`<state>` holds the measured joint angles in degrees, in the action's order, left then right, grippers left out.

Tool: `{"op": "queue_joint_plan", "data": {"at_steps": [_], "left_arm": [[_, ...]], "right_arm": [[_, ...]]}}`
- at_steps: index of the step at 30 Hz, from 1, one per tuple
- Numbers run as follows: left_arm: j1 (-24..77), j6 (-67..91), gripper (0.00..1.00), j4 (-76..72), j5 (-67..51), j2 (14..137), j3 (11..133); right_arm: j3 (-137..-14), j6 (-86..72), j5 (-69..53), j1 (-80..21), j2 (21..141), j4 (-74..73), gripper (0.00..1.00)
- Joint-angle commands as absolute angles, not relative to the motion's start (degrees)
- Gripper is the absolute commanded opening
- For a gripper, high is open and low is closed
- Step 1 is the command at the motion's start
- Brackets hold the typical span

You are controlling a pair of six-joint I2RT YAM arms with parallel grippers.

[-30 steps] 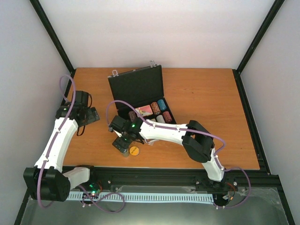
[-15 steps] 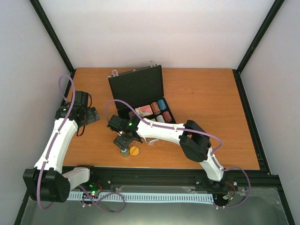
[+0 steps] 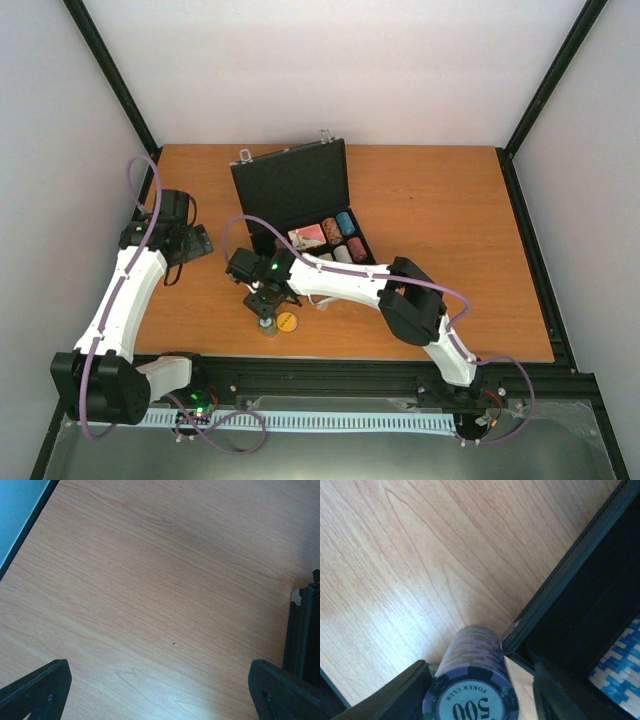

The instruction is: Pack up texas hold em set

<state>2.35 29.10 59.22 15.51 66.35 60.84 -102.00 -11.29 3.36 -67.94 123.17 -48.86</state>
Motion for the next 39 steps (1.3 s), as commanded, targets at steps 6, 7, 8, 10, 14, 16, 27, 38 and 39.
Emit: {"op": "queue_joint_plan", "data": {"at_steps": [6, 7, 8, 10, 14, 16, 27, 38, 39], "left_arm": [[2.1, 27.8, 1.0, 59.4, 16.9, 66.4, 63.1], [2.1, 27.7, 1.0, 59.4, 17.1, 66.4, 63.2], [2.2, 27.6, 1.0, 59.5, 17.4, 66.4, 63.3], [2.1, 27.3, 1.0, 59.4, 18.0, 66.3, 63.2], [2.1, 26.9, 1.0, 59.5, 18.8, 66.3, 63.1], [2.0, 26.8, 1.0, 59.4, 18.9, 66.2, 63.1], [2.0, 26.7, 1.0, 59.2, 19.2, 66.0, 62.8], [2.0, 27.2, 1.0, 58.2, 18.1, 66.1, 62.6], [2.0, 27.2, 1.0, 58.0, 17.9, 66.1, 62.5]], "right_arm": [[-106.2, -9.8, 3.4, -68.1, 125.6, -49.9, 0.41], [-106.7, -9.4, 3.1, -68.1, 125.5, -49.6, 0.39], [-107.2, -9.2, 2.9, -68.1, 125.5, -49.4, 0.36], [-108.5, -8.8, 2.8, -68.1, 125.6, -49.3, 0.28], [-110.7, -7.7, 2.5, -68.0, 124.9, -48.8, 0.23], [-111.5, -7.3, 2.7, -68.0, 124.3, -48.3, 0.23], [-110.0, -4.9, 9.5, -66.0, 119.0, -42.3, 0.23], [-110.9, -0.2, 11.6, -59.8, 118.6, -35.6, 0.22], [-110.7, 0.2, 11.2, -59.4, 119.0, -34.8, 0.22]]}}
